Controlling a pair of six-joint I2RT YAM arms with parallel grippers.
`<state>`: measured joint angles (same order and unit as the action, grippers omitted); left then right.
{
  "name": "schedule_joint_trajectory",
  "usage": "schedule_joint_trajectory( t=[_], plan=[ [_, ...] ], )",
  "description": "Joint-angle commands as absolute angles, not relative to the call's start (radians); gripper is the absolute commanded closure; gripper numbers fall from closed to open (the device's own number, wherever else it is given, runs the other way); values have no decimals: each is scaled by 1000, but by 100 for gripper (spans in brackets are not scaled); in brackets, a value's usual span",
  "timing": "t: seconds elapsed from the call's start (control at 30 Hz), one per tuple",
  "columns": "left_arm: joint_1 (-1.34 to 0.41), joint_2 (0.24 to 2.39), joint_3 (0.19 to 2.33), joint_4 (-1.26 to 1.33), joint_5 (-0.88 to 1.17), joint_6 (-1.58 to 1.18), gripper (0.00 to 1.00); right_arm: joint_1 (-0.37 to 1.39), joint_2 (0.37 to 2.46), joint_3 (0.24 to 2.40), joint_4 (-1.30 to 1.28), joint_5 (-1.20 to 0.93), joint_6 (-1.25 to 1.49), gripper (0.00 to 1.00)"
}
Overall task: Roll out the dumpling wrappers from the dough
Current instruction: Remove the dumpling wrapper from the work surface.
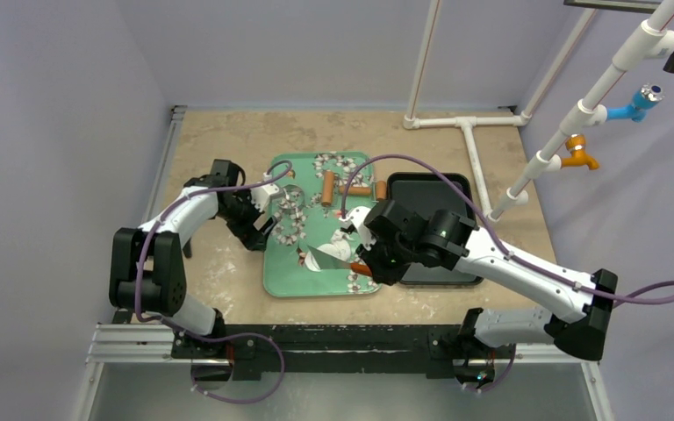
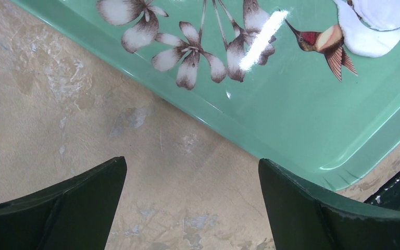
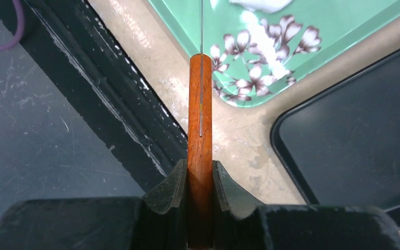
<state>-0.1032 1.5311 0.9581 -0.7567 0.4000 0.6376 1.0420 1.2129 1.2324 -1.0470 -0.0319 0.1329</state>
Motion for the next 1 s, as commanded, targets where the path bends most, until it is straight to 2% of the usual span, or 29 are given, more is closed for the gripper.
schedule_joint_trajectory(
  t=[0.0, 0.4, 0.7, 0.97],
  plan=[
    [-107, 1537, 997, -761, 413, 626, 0, 1042, 1208, 1201, -975, -62, 186, 100],
    [-107, 1538, 998, -769, 409, 632, 0, 1041, 1298, 1187, -916, -90, 148, 100],
    [-107, 1539, 997, -770, 416, 637, 0, 1042, 1323, 1189, -926, 14, 158, 100],
    [-107, 1537, 998, -769, 417, 638, 0, 1042, 1354, 1209, -909, 2, 134, 100]
  ],
)
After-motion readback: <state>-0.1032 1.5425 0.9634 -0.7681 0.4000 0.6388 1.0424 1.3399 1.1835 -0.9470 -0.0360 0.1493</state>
